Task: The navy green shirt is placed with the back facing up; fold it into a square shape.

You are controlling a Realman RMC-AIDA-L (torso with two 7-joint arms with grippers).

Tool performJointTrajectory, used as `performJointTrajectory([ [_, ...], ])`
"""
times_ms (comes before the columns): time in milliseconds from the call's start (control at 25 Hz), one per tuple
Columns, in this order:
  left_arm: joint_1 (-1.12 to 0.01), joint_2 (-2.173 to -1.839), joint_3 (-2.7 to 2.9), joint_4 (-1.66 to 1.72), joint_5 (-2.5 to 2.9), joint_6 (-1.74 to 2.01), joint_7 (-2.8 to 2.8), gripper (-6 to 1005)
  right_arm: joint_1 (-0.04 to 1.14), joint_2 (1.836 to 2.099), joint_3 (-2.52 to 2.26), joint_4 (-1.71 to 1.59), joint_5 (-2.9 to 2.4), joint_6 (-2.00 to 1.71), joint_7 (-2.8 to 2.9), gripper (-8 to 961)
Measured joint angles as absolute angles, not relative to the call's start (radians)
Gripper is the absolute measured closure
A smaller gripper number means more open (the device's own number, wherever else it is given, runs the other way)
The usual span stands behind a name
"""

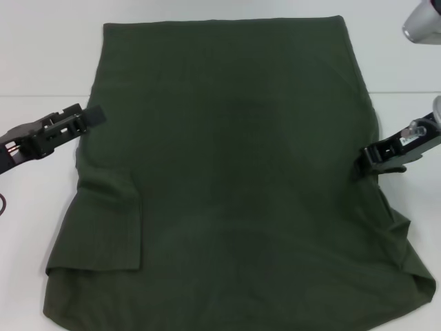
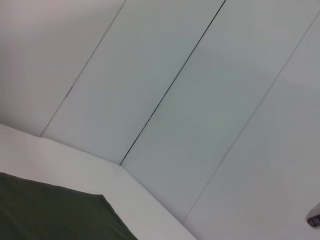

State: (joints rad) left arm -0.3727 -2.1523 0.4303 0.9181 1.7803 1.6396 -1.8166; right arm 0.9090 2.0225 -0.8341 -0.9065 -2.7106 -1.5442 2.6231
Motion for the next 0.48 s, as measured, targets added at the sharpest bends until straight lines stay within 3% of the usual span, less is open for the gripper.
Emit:
performJointTrajectory([
  [480, -0.375, -2.146, 0.423, 0.894, 1.775, 1.638, -1.802, 234, 0.925, 2.033, -0.838, -0.850, -2.668, -1.464, 2.608, 880],
])
